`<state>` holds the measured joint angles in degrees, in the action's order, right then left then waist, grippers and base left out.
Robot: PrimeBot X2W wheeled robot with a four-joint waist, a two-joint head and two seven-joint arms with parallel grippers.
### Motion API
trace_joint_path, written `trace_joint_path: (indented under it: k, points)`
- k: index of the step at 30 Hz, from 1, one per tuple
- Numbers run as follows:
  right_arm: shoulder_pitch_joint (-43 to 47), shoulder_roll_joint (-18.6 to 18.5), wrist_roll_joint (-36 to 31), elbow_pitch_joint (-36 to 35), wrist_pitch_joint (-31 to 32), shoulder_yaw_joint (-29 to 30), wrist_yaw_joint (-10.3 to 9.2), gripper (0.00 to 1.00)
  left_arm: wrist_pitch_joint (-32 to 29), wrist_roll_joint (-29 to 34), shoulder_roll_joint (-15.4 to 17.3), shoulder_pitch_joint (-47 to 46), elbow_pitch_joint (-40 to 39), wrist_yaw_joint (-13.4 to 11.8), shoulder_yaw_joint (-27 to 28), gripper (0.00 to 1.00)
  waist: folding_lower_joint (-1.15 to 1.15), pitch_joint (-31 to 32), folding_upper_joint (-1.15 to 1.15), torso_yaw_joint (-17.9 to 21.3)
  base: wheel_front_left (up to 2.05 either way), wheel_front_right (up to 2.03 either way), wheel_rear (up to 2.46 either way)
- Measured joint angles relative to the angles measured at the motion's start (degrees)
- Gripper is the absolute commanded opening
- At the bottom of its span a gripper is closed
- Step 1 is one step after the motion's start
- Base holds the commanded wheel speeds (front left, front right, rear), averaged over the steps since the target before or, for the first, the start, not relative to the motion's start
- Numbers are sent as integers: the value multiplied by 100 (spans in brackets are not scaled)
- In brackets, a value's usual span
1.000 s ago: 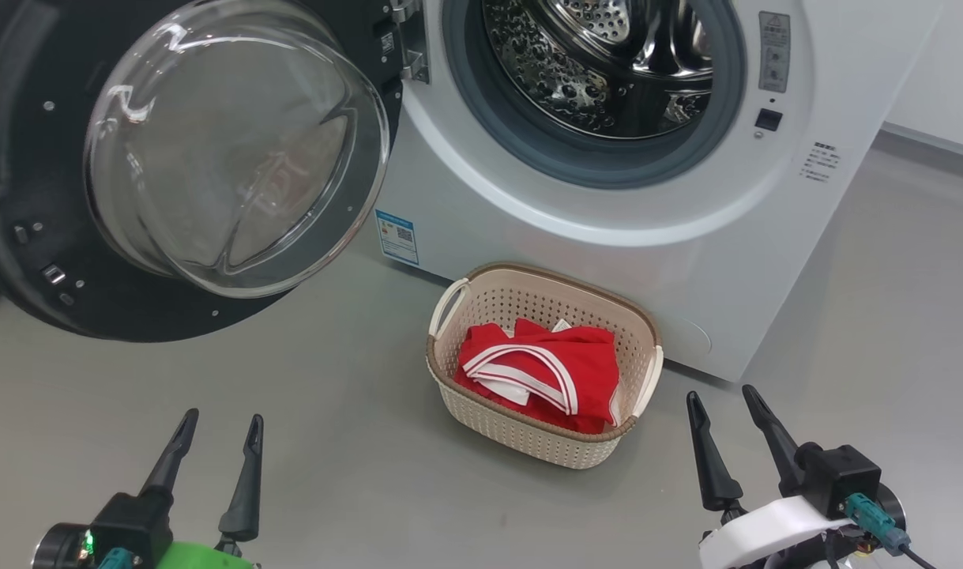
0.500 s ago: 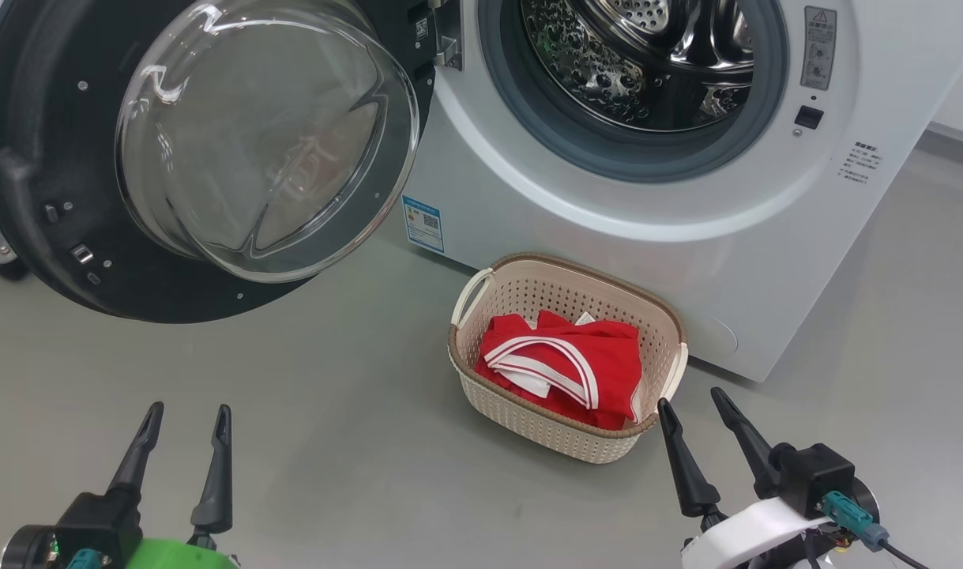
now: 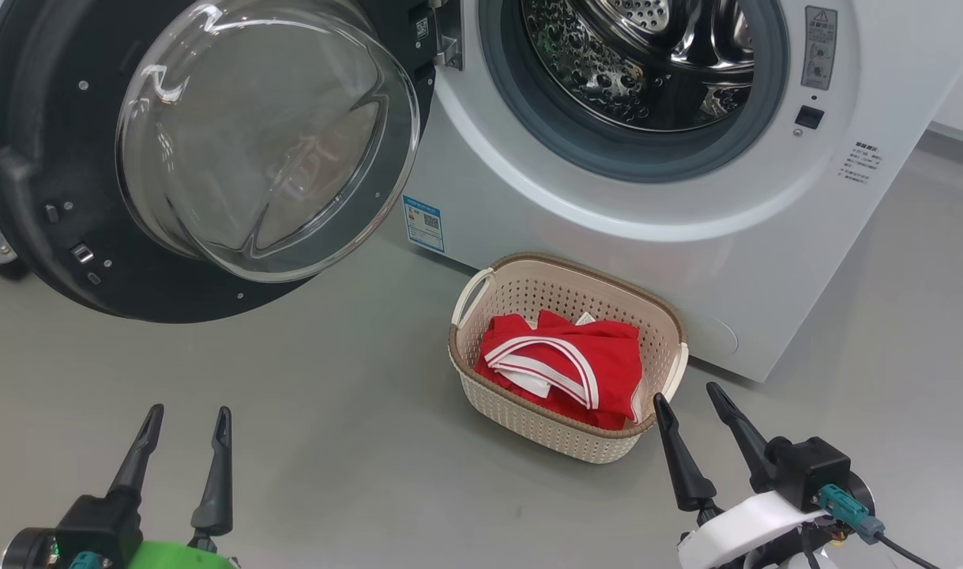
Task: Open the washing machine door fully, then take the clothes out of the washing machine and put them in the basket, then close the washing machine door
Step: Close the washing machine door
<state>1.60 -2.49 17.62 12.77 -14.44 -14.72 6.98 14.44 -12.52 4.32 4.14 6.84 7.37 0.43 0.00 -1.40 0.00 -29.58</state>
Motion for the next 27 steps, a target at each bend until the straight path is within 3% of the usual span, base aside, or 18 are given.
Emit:
trace_joint_path:
  k: [27]
  points:
    - [-4, 0, 55, 35, 0, 9, 1, 100, 0, 1, -7, 52, -1, 0, -27, 100, 0, 66, 0, 30, 0, 0, 0]
